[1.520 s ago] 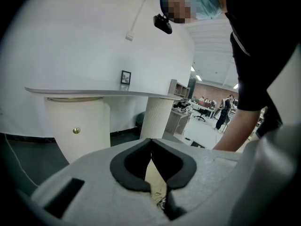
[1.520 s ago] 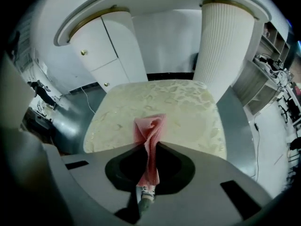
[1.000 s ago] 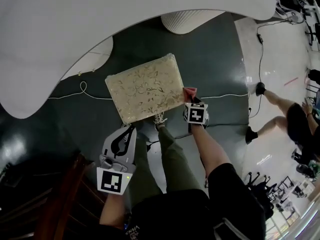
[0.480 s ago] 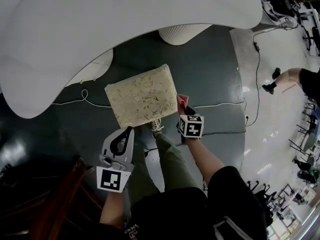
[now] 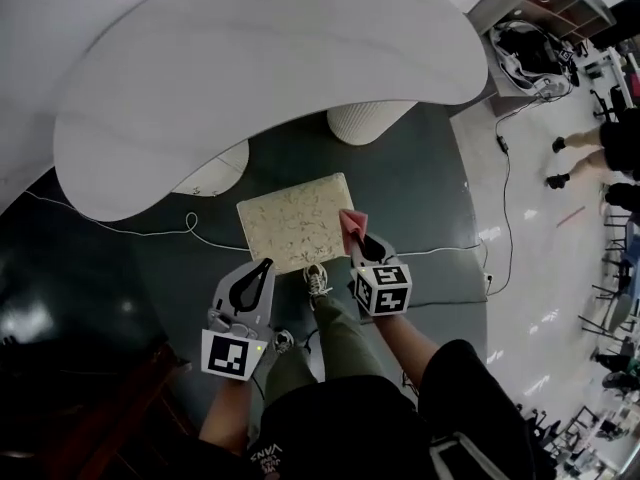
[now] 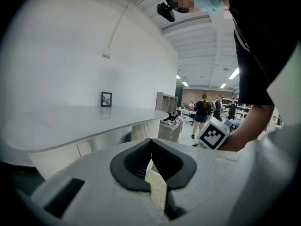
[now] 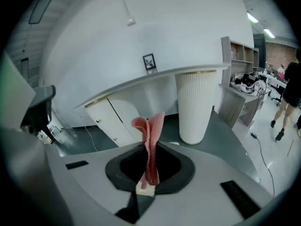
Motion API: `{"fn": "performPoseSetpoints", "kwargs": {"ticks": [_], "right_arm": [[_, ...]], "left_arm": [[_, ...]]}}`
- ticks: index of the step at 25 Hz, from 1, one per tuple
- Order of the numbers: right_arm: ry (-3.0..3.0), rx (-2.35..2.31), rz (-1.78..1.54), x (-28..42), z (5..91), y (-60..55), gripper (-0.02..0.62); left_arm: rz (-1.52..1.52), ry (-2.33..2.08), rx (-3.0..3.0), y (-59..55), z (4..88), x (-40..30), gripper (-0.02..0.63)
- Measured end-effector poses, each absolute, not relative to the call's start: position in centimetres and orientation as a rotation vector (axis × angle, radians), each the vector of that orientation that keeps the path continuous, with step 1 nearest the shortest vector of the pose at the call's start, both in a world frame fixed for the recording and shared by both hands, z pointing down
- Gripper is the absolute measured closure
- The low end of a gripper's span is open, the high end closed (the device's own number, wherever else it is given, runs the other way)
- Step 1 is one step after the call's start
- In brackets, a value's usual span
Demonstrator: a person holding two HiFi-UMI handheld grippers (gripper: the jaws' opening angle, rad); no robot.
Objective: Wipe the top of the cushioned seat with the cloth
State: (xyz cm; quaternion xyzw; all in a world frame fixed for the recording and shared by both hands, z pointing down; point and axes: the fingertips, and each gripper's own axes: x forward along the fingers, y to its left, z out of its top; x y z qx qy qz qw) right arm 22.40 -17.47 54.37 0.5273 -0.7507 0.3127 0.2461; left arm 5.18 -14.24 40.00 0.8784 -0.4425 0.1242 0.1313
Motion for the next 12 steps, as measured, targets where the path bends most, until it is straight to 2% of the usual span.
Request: {"fn": "performPoseSetpoints", "kwargs": {"ticks": [12], "right_arm": [[-2.277, 1.573, 0.739, 17.6, 39.3, -5.8, 0.569]], "left_arm": [[0.316, -1.362, 2.683, -3.2, 31.3, -0.4, 0.589]]}}
